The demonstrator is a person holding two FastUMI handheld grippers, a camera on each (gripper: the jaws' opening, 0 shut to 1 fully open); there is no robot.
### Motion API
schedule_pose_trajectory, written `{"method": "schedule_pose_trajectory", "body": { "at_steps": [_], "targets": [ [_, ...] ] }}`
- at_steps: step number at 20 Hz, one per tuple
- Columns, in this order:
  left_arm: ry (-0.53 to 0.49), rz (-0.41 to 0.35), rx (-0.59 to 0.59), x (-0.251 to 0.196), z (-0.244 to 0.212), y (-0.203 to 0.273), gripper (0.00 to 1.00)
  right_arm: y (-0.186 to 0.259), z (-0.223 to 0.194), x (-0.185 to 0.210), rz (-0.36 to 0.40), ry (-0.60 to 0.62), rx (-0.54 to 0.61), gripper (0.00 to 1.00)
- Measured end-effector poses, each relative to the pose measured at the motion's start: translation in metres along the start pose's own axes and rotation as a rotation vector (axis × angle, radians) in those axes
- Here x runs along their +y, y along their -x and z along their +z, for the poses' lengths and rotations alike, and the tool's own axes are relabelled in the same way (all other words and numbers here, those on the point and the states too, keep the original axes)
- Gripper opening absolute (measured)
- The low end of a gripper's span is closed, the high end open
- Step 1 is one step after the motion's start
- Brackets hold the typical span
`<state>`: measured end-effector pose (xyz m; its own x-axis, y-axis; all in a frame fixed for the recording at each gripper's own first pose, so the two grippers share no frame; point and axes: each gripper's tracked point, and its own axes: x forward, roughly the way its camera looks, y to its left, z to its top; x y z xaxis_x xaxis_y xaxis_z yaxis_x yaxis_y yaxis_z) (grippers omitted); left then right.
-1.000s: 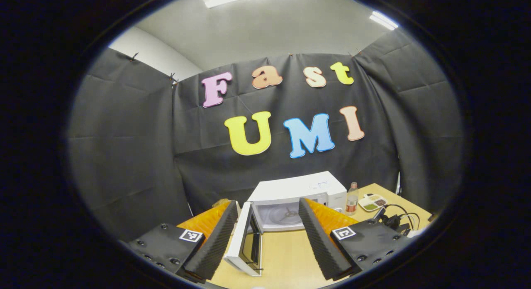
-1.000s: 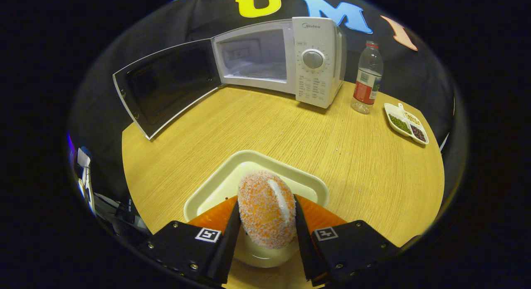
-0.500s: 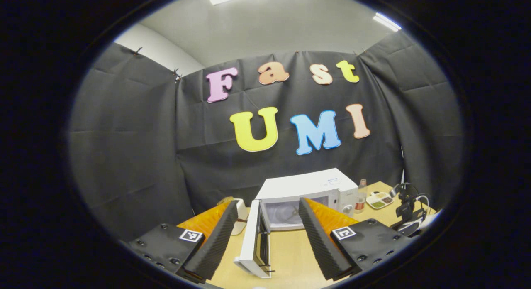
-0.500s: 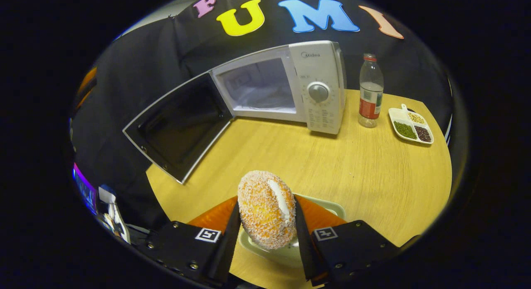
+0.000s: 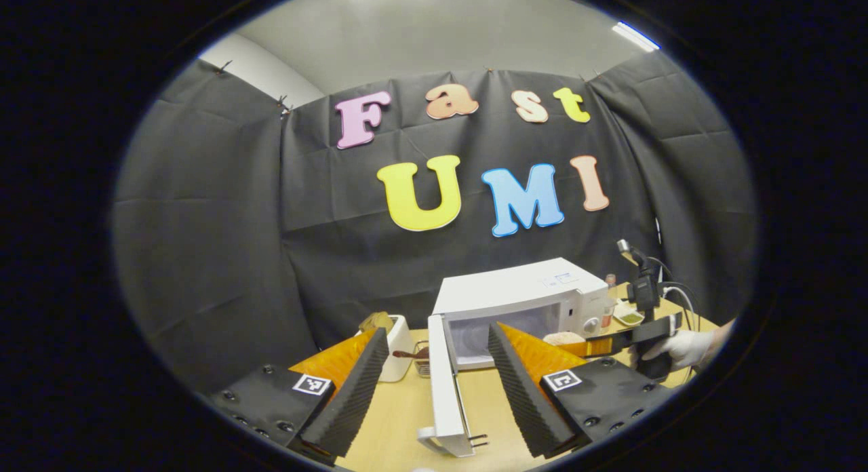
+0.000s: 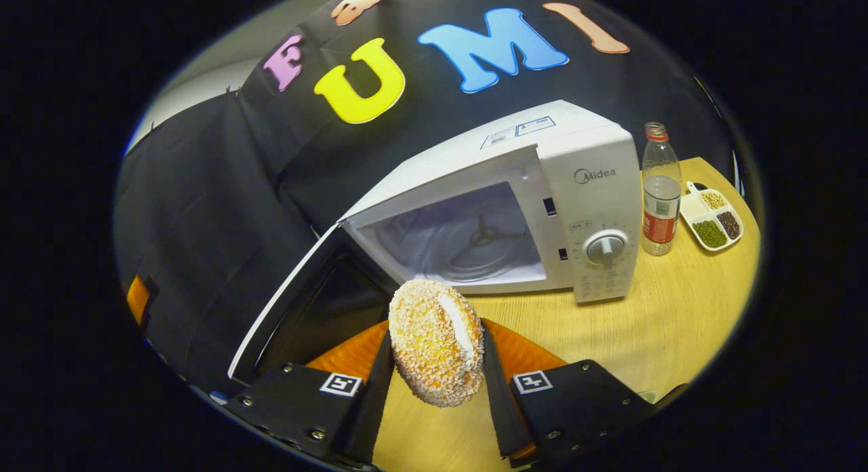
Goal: Open the microwave oven with the left hand, put the food in, and close the microwave oven.
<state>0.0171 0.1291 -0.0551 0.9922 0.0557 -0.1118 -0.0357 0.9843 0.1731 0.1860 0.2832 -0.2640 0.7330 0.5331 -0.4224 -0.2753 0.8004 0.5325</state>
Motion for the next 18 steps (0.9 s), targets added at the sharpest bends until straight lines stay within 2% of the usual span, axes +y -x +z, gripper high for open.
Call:
{"method": "schedule_pose_trajectory", "body": {
  "at_steps": [4, 5, 7, 10, 11, 12, 13, 15, 16, 17, 18],
  "targets": [
    [-0.019, -0.023, 0.001, 0.022, -0.014, -0.022, 1.0, -0.07, 0.021, -0.003, -0.108, -0.067, -0.13, 0.66],
    [-0.031, -0.029, 0.001, 0.027, -0.018, -0.027, 0.97, -0.085, 0.026, -0.004, -0.13, -0.083, -0.151, 0.66],
    [-0.031, -0.038, 0.001, 0.034, -0.028, -0.036, 0.99, -0.114, 0.034, -0.001, -0.148, -0.145, -0.197, 0.66],
    [-0.024, -0.04, -0.004, 0.042, -0.042, -0.048, 1.0, -0.15, 0.043, -0.003, -0.208, -0.123, -0.271, 0.66],
    [-0.025, -0.033, -0.006, 0.046, -0.045, -0.052, 1.0, -0.16, 0.047, -0.001, -0.223, -0.108, -0.289, 0.66],
    [-0.017, -0.04, -0.002, 0.046, -0.049, -0.057, 0.95, -0.168, 0.051, -0.005, -0.249, -0.1, -0.311, 0.66],
    [-0.007, -0.048, 0.0, 0.045, -0.051, -0.06, 1.0, -0.174, 0.055, -0.012, -0.276, -0.099, -0.332, 0.66],
    [0.003, -0.06, 0.008, 0.045, -0.058, -0.065, 0.96, -0.183, 0.058, -0.025, -0.335, -0.1, -0.379, 0.66],
    [0.003, -0.063, 0.009, 0.047, -0.062, -0.069, 0.95, -0.189, 0.056, -0.029, -0.351, -0.095, -0.389, 0.63],
    [0.002, -0.065, 0.012, 0.048, -0.065, -0.07, 0.95, -0.196, 0.051, -0.032, -0.358, -0.107, -0.38, 0.66],
    [0.004, -0.068, 0.017, 0.047, -0.071, -0.072, 1.0, -0.2, 0.045, -0.04, -0.387, -0.126, -0.362, 0.66]
  ]
}}
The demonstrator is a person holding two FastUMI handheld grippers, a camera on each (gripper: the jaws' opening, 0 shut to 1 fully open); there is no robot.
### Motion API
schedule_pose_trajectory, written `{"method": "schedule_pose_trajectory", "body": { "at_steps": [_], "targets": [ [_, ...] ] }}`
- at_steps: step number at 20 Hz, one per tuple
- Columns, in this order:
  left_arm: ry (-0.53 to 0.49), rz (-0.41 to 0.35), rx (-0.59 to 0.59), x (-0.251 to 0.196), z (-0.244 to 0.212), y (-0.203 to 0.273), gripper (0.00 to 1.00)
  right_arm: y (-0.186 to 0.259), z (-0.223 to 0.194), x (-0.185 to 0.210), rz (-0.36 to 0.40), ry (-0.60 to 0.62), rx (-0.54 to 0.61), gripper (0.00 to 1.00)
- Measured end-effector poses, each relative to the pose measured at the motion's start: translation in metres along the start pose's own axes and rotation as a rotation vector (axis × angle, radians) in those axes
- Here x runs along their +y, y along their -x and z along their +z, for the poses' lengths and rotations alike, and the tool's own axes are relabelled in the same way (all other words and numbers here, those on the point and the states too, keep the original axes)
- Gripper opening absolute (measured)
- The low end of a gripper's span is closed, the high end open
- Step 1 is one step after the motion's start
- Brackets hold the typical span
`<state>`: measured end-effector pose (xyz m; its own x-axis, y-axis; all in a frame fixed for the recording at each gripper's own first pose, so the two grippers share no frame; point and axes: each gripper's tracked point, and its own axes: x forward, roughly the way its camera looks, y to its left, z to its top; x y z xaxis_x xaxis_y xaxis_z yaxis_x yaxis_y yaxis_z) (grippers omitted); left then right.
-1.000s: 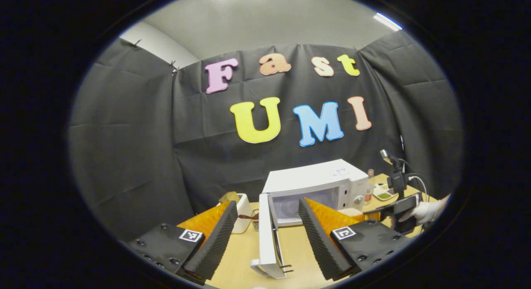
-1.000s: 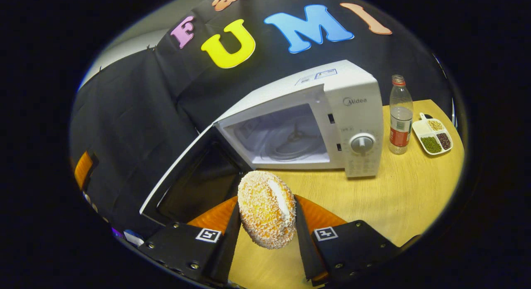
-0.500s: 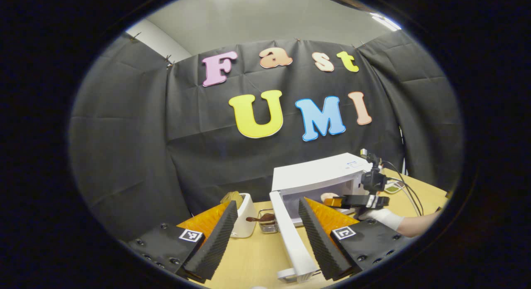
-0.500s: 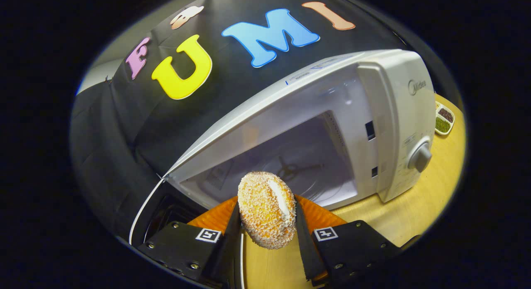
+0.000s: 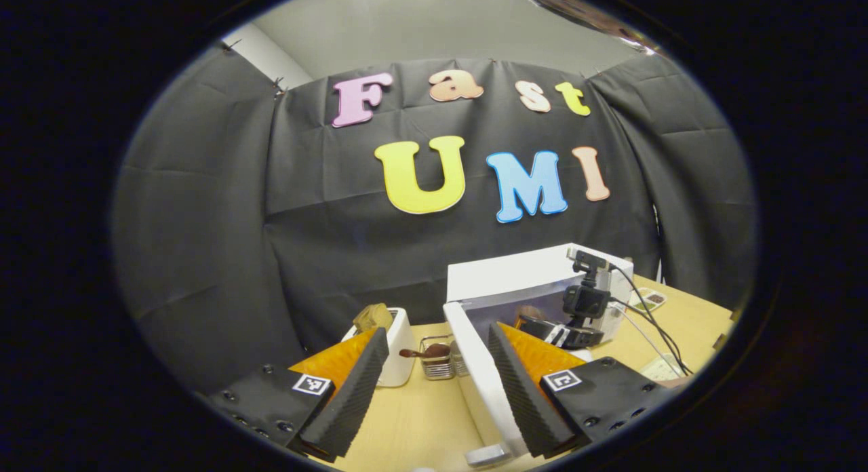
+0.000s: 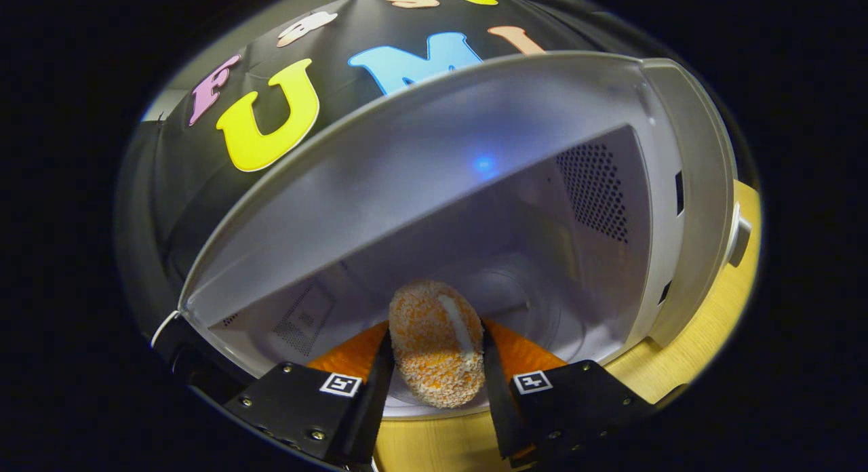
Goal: Open the microwave oven with the left hand, put the food in, and close the microwave oven.
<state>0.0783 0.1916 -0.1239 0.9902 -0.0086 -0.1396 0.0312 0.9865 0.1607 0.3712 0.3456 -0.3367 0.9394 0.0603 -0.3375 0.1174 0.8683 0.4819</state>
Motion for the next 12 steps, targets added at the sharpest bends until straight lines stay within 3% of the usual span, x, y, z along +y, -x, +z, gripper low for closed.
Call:
{"method": "schedule_pose_trajectory", "body": {
  "at_steps": [1, 4, 5, 6, 8, 10, 11, 12],
  "targets": [
    [0.01, -0.007, -0.004, -0.001, -0.001, -0.001, 0.99, -0.003, -0.003, -0.007, -0.03, 0.002, 0.003, 0.64],
    [0.02, 0.007, 0.012, 0.002, -0.01, -0.002, 1.0, -0.005, -0.005, -0.027, -0.13, 0.067, -0.023, 0.77],
    [0.025, 0.008, 0.014, 0.002, -0.009, -0.002, 1.0, -0.013, -0.013, -0.027, -0.131, 0.071, -0.017, 0.72],
    [0.027, 0.009, 0.017, 0.001, -0.008, -0.002, 0.95, -0.004, -0.006, -0.023, -0.111, 0.081, -0.026, 0.83],
    [0.013, 0.004, 0.008, -0.001, -0.003, -0.002, 1.0, -0.004, -0.005, -0.028, -0.11, 0.107, -0.013, 0.95],
    [-0.009, 0.002, -0.003, -0.003, 0.003, -0.002, 1.0, 0.009, 0.006, -0.029, -0.103, 0.123, -0.02, 0.98],
    [-0.015, 0.002, -0.007, -0.004, 0.006, -0.001, 0.95, 0.019, 0.017, -0.027, -0.085, 0.131, -0.038, 0.98],
    [-0.015, 0.0, -0.014, -0.006, 0.008, -0.001, 1.0, 0.028, 0.025, -0.025, -0.069, 0.144, -0.04, 0.98]
  ]
}}
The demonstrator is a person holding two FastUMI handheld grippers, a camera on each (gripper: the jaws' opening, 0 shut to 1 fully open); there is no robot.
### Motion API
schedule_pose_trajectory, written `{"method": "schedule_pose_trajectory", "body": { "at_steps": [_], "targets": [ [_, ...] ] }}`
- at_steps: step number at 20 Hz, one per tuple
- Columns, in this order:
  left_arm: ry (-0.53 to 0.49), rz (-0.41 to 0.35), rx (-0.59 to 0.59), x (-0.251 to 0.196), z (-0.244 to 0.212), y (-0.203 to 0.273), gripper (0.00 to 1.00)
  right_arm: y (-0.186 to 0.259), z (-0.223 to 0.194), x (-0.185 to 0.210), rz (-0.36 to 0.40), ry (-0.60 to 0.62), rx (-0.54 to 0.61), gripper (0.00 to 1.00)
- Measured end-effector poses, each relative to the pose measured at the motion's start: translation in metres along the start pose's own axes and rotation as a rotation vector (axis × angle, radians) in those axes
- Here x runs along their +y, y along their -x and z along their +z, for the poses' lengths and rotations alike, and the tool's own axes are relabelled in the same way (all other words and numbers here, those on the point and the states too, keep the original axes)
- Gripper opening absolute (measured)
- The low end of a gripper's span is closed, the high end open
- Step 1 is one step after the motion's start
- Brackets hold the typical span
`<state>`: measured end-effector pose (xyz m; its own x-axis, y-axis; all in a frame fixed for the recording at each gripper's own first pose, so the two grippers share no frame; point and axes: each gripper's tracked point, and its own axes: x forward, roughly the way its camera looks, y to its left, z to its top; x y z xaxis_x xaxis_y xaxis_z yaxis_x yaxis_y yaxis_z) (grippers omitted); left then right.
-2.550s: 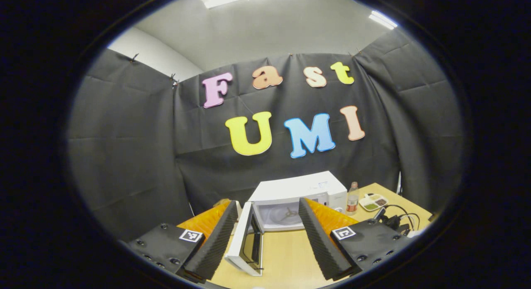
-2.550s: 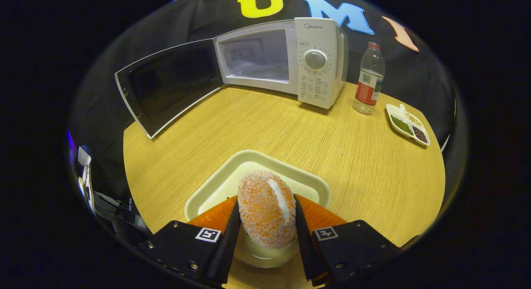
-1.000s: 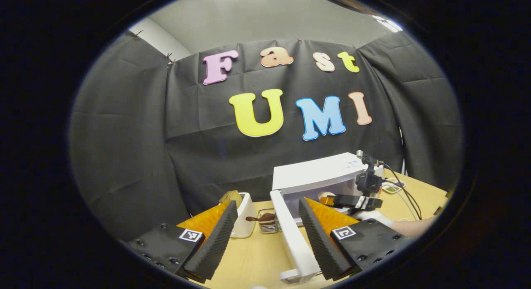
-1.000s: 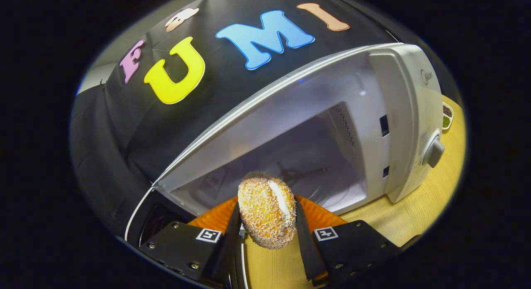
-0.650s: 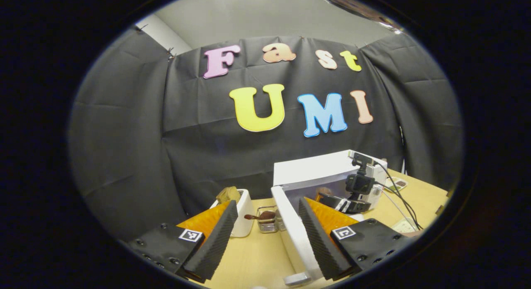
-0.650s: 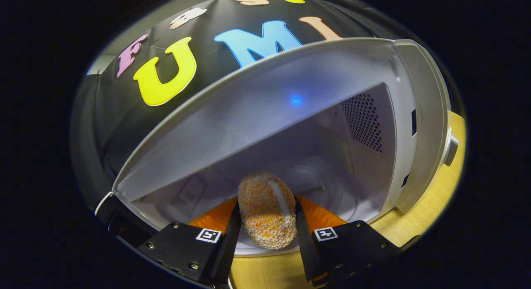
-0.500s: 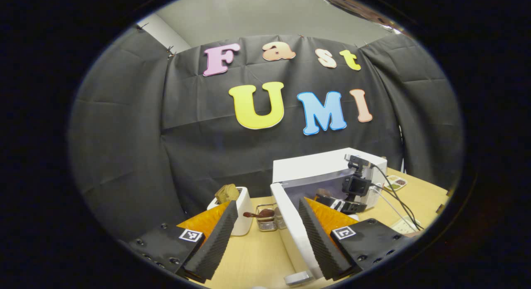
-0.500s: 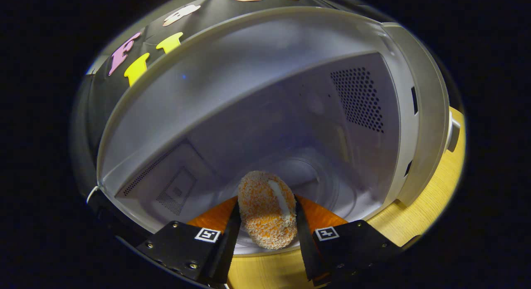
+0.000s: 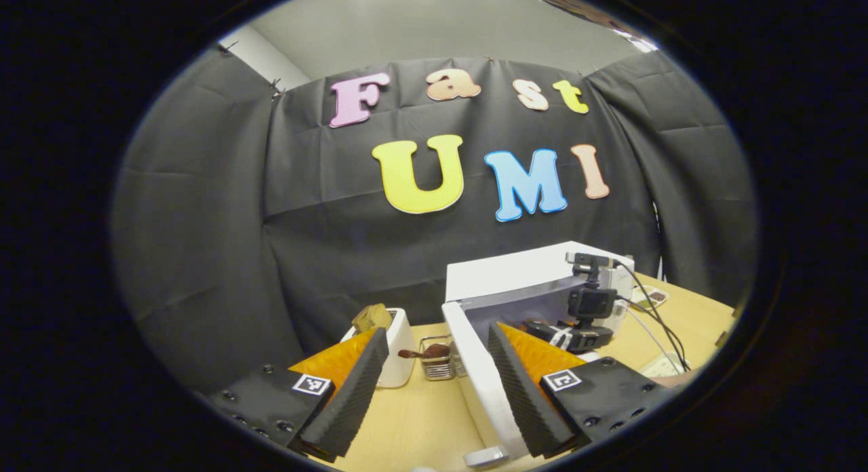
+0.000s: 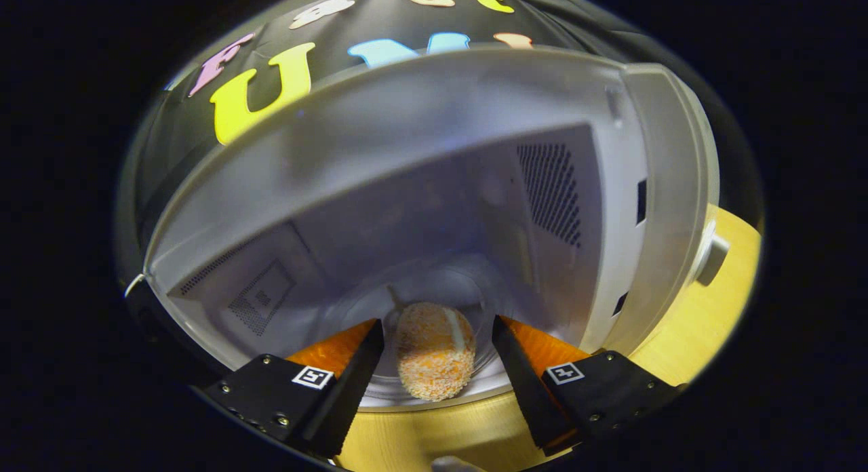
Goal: Open the microwave oven with the left hand, put the food in, and close the microwave oven.
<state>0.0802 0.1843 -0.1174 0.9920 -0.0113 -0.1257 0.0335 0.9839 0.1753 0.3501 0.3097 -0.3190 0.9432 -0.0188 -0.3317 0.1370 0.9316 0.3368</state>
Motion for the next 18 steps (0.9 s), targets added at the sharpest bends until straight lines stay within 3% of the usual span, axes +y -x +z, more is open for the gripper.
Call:
{"method": "schedule_pose_trajectory", "body": {
  "at_steps": [5, 6, 10, 18],
  "targets": [
    [0.054, 0.009, -0.018, 0.003, 0.007, 0.008, 1.0, 0.084, 0.058, -0.011, 0.094, 0.098, -0.042, 0.98],
    [0.052, 0.012, -0.019, 0.006, 0.007, 0.011, 0.95, 0.104, 0.071, -0.015, 0.118, 0.129, -0.047, 0.98],
    [0.041, 0.045, 0.011, 0.023, -0.003, 0.021, 1.0, 0.188, 0.128, -0.041, 0.186, 0.185, -0.106, 0.98],
    [-0.002, 0.139, 0.023, 0.06, -0.033, 0.05, 0.98, 0.298, 0.191, -0.088, 0.194, 0.371, -0.236, 0.98]
  ]
}}
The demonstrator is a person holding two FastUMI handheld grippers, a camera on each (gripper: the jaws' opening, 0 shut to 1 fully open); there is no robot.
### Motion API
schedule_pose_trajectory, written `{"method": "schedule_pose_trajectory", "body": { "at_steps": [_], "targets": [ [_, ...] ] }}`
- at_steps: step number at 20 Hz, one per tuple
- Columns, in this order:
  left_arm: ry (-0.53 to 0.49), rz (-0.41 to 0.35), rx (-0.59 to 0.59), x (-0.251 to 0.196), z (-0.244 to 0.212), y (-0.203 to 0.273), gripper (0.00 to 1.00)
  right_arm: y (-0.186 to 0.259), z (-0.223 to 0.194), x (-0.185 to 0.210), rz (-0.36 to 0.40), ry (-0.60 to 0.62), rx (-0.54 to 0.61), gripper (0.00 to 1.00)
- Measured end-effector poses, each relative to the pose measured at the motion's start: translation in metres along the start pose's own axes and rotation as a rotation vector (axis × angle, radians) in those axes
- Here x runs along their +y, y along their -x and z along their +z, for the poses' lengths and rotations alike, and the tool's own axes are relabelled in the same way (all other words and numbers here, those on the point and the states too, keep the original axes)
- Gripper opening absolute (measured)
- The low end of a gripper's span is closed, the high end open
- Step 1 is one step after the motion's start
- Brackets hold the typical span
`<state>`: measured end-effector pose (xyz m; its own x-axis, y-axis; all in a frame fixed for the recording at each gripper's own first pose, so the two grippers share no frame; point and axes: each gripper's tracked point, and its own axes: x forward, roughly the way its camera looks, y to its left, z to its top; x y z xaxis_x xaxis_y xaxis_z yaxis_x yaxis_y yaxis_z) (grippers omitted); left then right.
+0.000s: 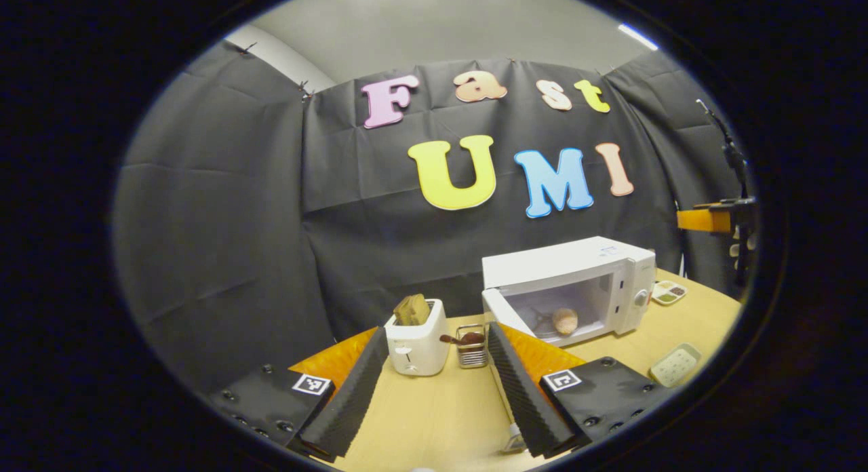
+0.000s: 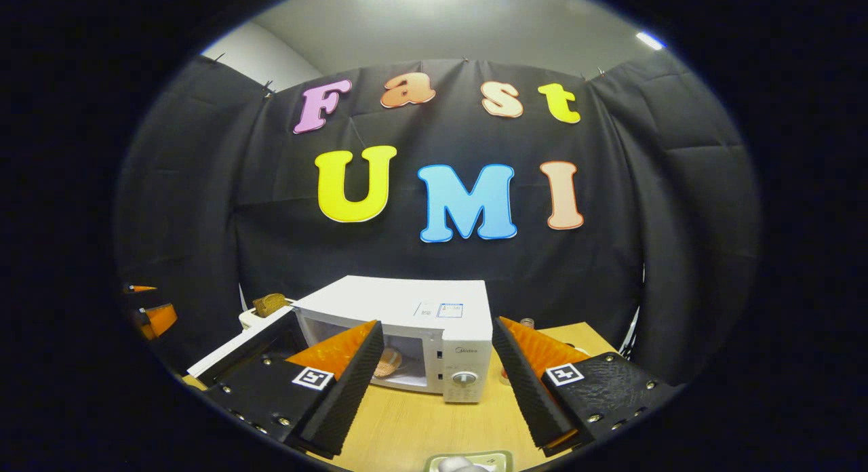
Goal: Open the microwave oven with the left hand, put the food in, and close the microwave oven.
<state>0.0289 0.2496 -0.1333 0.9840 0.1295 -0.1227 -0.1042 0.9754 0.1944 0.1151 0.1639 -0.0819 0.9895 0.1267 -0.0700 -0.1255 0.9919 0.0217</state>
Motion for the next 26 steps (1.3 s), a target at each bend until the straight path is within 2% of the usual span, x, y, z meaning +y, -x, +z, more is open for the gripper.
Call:
{"method": "schedule_pose_trajectory", "body": {
  "at_steps": [4, 5, 6, 7, 8, 9, 15, 18, 22, 26],
  "targets": [
    [0.006, 0.045, 0.049, 0.012, -0.048, 0.009, 1.0, 0.025, 0.013, -0.002, 0.014, 0.022, 0.032, 0.98],
    [0.014, 0.044, 0.061, 0.012, -0.06, 0.011, 1.0, 0.031, 0.018, 0.005, 0.036, 0.04, 0.037, 0.93],
    [0.021, 0.041, 0.083, 0.009, -0.073, 0.012, 0.98, 0.035, 0.02, 0.01, 0.049, 0.061, 0.042, 0.98],
    [0.024, 0.034, 0.106, 0.005, -0.086, 0.011, 0.97, 0.038, 0.025, 0.015, 0.059, 0.072, 0.036, 0.93],
    [0.017, 0.033, 0.124, 0.003, -0.101, 0.011, 0.95, 0.043, 0.028, 0.017, 0.071, 0.078, 0.027, 0.98],
    [0.004, 0.035, 0.137, 0.002, -0.109, 0.012, 1.0, 0.046, 0.03, 0.022, 0.082, 0.079, 0.024, 0.98],
    [0.003, 0.013, 0.193, -0.014, -0.141, 0.013, 1.0, 0.052, 0.046, 0.032, 0.091, 0.029, 0.005, 0.98],
    [-0.026, -0.006, 0.205, -0.029, -0.147, 0.012, 0.94, 0.05, 0.048, 0.021, 0.079, 0.003, 0.012, 0.98],
    [-0.043, -0.064, 0.225, -0.071, -0.151, 0.015, 0.94, 0.048, 0.035, 0.002, 0.071, -0.001, 0.06, 0.98],
    [-0.072, -0.142, 0.222, -0.137, -0.147, 0.009, 0.94, 0.049, 0.02, -0.029, 0.054, -0.034, 0.115, 0.98]
  ]
}}
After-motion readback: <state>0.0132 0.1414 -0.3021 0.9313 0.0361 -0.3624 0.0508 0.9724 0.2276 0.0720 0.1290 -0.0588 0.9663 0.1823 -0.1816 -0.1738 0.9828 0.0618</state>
